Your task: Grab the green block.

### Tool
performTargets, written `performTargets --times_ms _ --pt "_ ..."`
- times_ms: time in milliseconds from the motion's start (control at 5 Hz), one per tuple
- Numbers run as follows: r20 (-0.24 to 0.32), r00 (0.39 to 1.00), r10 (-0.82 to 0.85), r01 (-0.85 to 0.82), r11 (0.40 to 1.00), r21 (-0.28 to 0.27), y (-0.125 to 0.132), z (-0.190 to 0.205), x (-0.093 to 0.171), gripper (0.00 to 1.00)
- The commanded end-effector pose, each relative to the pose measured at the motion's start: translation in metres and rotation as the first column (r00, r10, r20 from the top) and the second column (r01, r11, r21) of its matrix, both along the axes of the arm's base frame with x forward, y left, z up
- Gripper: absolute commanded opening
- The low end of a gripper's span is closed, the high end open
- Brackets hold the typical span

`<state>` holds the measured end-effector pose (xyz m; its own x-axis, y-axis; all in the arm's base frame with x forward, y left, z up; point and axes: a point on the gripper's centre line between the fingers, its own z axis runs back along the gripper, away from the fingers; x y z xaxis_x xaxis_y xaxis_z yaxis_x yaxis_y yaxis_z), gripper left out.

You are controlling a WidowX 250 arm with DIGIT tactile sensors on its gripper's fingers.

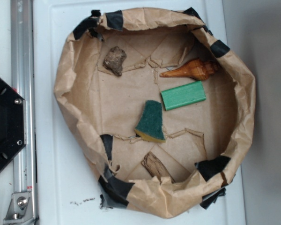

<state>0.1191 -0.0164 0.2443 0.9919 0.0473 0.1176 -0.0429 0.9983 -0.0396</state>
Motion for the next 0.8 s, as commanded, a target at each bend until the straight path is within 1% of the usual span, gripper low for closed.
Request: performTargets --times_ms 0,200,400,600 --pt "0.000 1.000 0.000 0.000 1.000 0.000 0.000 0.000 0.000 1.00" --pt "0.089 0.995 0.049 -0.047 0.998 -0.034 0.010 -0.046 0.049 1.00" --pt "0.075 0.984 0.160 -0.148 0.978 -0.146 0.002 -0.098 0.098 1.00" --pt "0.074 0.979 0.192 -0.184 0.977 -0.108 -0.003 -0.132 0.148 1.00"
